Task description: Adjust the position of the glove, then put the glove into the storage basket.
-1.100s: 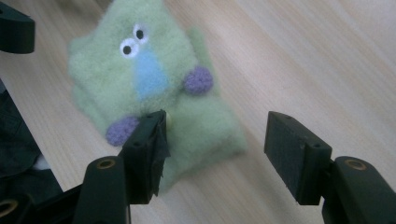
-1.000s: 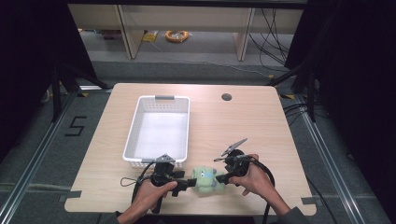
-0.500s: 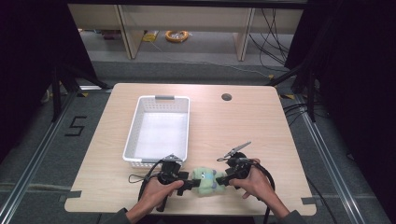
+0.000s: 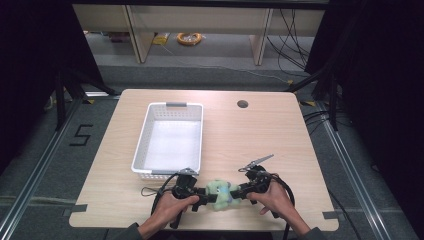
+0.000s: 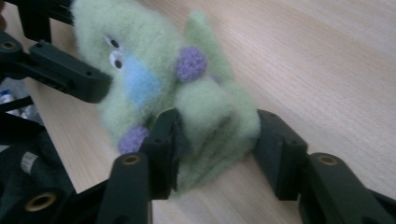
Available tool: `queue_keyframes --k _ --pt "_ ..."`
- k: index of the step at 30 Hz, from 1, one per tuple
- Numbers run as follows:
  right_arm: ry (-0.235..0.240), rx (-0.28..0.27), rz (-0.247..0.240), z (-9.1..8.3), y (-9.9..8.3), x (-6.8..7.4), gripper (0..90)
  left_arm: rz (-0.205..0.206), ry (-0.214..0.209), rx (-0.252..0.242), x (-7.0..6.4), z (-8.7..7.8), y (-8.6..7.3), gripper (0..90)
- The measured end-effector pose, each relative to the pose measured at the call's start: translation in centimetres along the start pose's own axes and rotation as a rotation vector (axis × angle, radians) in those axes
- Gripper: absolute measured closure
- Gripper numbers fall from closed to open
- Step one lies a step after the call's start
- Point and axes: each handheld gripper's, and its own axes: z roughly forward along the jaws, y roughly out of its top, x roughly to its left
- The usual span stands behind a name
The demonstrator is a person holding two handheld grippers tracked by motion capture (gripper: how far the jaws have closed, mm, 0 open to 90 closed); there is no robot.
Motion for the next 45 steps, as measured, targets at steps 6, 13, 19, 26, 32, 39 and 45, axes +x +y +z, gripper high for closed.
queue_keyframes --k 6,13,19,26,32,39,45 --pt "0.029 -0.044 -0.009 0.0 -0.6 0.2 65.3 0.044 0.006 -0.015 -0.2 -0.2 0.1 62.7" --pt "0.004 -0.091 -0.076 -0.1 -0.9 0.5 68.3 0.097 0.031 -0.035 -0.6 -0.5 0.0 67.9" --pt "0.001 -0.113 -0.091 -0.5 -1.3 0.7 69.7 0.117 0.029 -0.059 -1.1 -0.9 0.0 72.9" --pt "-0.013 -0.142 -0.098 -1.4 -1.8 0.9 71.0 0.135 0.003 -0.071 -1.7 -1.3 0.2 78.7" --pt "-0.017 -0.154 -0.102 -1.7 -1.7 1.0 71.4 0.111 -0.014 -0.076 -1.2 -1.4 0.5 79.0" --pt "-0.026 -0.14 -0.108 -1.6 -1.6 0.8 71.4 0.054 0.004 -0.065 0.0 -0.8 0.3 70.9" --pt "-0.039 -0.13 -0.108 -1.6 -1.4 0.8 71.4 0.03 0.014 -0.059 0.1 -0.4 0.5 67.0"
